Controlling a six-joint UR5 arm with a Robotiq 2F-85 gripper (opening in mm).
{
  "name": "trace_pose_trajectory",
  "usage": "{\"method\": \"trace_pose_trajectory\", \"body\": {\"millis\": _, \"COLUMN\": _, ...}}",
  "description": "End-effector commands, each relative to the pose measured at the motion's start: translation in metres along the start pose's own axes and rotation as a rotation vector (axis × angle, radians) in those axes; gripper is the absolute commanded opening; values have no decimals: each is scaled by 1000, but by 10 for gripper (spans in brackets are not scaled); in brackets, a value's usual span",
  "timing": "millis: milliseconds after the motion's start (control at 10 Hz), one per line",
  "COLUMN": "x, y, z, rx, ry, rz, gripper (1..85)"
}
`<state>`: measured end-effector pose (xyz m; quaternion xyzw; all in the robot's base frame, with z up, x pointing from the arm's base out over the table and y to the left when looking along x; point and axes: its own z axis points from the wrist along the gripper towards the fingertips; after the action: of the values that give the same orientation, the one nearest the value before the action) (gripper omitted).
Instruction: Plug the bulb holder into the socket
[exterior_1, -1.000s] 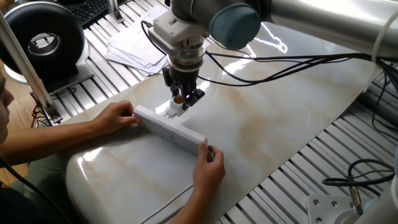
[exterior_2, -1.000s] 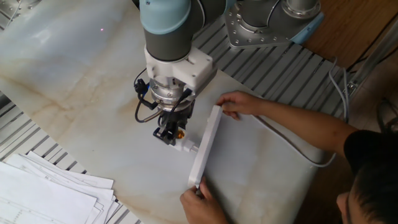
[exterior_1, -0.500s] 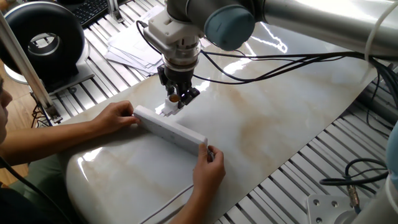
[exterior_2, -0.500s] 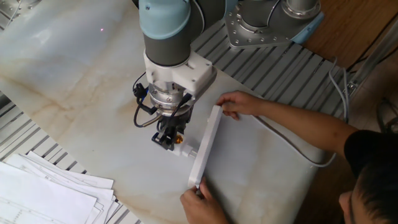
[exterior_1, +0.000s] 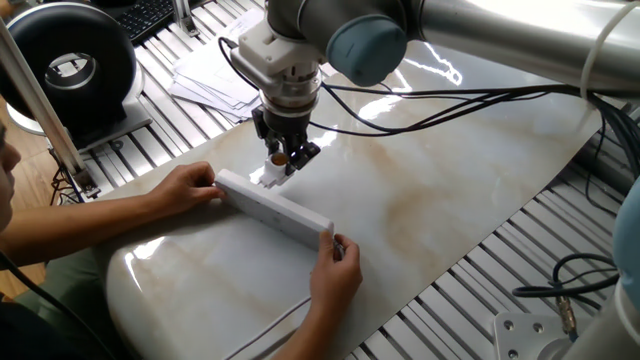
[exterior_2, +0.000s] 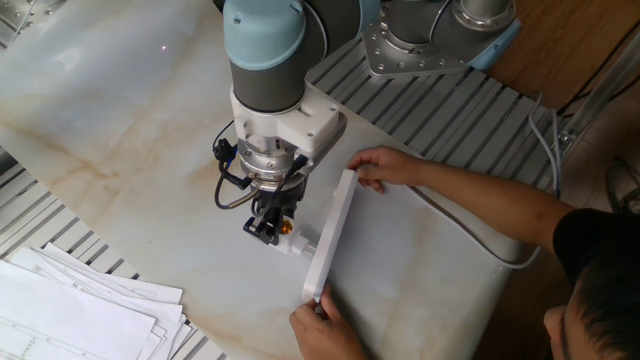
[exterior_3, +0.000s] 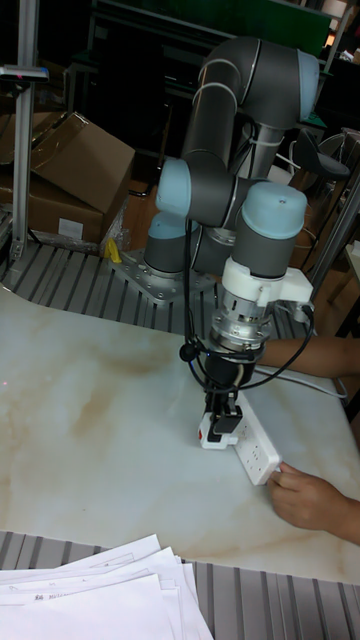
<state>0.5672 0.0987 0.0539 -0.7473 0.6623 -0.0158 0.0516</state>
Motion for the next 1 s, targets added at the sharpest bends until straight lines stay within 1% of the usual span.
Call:
{"method": "trace_pose_trajectory", "body": {"millis": 0, "x": 1, "y": 3, "z": 1, "rx": -15, "ry": 2, "rz": -1, "gripper": 13}}
{"method": "trace_pose_trajectory", "body": {"millis": 300, "x": -2, "y": 6, "z": 1, "rx": -31, "ry": -4, "rz": -9, "gripper": 13}}
{"method": "trace_pose_trajectory", "body": {"millis": 900, "x": -9, "y": 9, "z": 1, "rx": -45, "ry": -19, "rz": -32, "gripper": 13}}
